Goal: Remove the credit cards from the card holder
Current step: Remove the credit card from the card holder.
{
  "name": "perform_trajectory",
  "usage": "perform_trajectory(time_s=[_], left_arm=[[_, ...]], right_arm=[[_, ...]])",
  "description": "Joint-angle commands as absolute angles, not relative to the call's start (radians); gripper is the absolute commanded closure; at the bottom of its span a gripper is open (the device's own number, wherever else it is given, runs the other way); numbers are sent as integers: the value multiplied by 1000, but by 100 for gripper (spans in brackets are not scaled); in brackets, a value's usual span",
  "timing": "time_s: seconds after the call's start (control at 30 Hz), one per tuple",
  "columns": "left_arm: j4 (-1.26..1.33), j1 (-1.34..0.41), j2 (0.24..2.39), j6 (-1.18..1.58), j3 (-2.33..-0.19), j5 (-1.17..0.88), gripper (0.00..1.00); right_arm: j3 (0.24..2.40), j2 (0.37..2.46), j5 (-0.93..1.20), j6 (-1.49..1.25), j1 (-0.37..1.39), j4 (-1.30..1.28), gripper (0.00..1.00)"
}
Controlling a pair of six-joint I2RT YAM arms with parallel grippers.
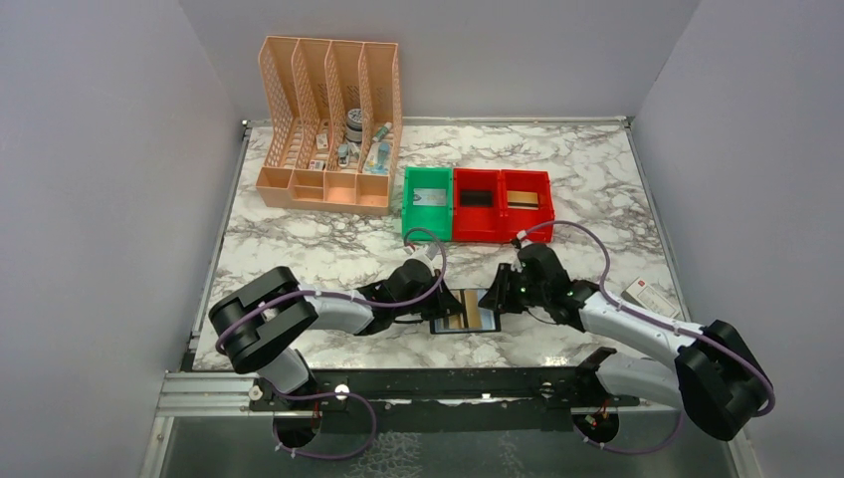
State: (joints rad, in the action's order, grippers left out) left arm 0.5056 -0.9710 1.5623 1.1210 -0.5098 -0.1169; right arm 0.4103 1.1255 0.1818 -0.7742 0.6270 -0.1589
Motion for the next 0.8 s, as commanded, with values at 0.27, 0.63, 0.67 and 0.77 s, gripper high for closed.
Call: perform_trajectory(time_s=[0.27, 0.63, 0.67, 0.77], left_arm=[[505, -974, 1563, 1110, -522, -106, 91], [506, -974, 1612, 1091, -575, -158, 86], [506, -974, 1602, 1090, -571, -150, 90], [494, -974, 1553, 1096, -543, -100, 100]], right_arm=[[494, 1236, 167, -777, 632, -233, 77], [385, 1238, 138, -828, 631, -178, 78], [386, 1232, 128, -829, 632, -181, 78], [399, 1214, 95, -826, 632, -201, 78]])
